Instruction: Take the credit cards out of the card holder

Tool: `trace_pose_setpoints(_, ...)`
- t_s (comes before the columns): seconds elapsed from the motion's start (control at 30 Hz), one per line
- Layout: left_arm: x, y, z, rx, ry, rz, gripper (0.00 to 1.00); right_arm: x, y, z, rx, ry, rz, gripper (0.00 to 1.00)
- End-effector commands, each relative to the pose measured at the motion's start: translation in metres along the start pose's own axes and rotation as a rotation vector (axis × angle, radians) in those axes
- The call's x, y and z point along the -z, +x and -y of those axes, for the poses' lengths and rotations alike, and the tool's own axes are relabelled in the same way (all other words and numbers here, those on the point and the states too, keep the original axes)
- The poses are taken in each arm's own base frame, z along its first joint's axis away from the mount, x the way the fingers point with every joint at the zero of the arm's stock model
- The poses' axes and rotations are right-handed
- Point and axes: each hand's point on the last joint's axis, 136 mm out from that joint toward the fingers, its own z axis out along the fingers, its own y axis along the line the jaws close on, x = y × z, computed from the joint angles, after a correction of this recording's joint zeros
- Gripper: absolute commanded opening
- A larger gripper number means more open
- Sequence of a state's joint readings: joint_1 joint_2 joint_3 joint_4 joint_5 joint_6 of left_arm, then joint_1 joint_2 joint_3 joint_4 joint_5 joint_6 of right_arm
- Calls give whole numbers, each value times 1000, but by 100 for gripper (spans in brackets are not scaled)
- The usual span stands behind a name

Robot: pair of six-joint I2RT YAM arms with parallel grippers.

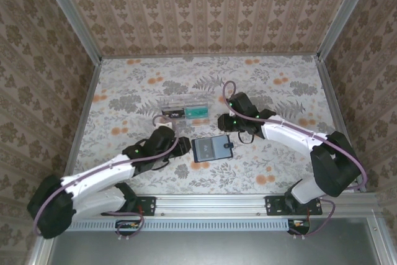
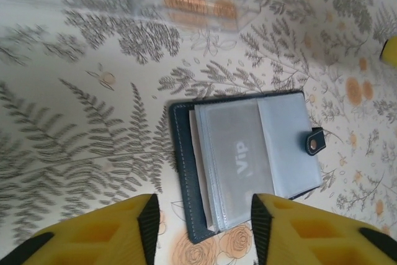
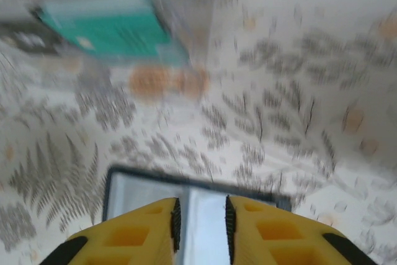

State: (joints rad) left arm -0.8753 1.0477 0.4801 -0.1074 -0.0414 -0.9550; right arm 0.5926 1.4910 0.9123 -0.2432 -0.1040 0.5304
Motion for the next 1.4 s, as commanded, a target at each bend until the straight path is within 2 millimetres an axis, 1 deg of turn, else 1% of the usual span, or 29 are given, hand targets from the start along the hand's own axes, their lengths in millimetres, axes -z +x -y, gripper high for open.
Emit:
trace_pose_setpoints(0.0,-16,-1,10,42,20,23,42,2,19,-20,11,-113,-44,27)
trace_pose_setpoints(0.07,-28,6,9,45,11,-2,40,-2,31,-22,19,-119,-80,26)
trace_pose_setpoints(0.13,-36,11,11,51,18,-16,39,-6,41,-16,25,-92,-106,24)
trace_pose_setpoints(0.23,-45,16,18,57,39,-33,38,-9,50,8,20,21,-116,18)
trace_pose_setpoints(0.27,-47,17,19,59,41,-38,38,-9,53,18,22,65,-116,18)
trace_pose_setpoints(0.4,-53,22,24,53,44,-61,38,-12,68,35,20,117,-133,21)
trace_pose_setpoints(0.53,-57,25,26,53,46,-75,38,-17,80,43,12,134,-160,22)
trace_pose_setpoints(0.63,-60,28,27,52,50,-85,39,-19,85,50,6,156,-166,22)
trace_pose_setpoints(0.8,-65,31,33,50,70,-99,39,-22,90,51,-3,150,-171,22)
trace_pose_setpoints(0.93,-65,33,33,45,57,-102,39,-26,93,50,-10,141,-182,22)
trace_pose_setpoints(1.1,-58,28,32,23,24,-81,39,-26,93,50,-9,140,-182,22)
trace_pose_setpoints(1.23,-47,20,41,-23,20,-49,39,-26,93,50,-10,138,-180,22)
trace_pose_setpoints(1.37,-49,21,43,-32,23,-62,39,-27,94,50,-13,135,-181,22)
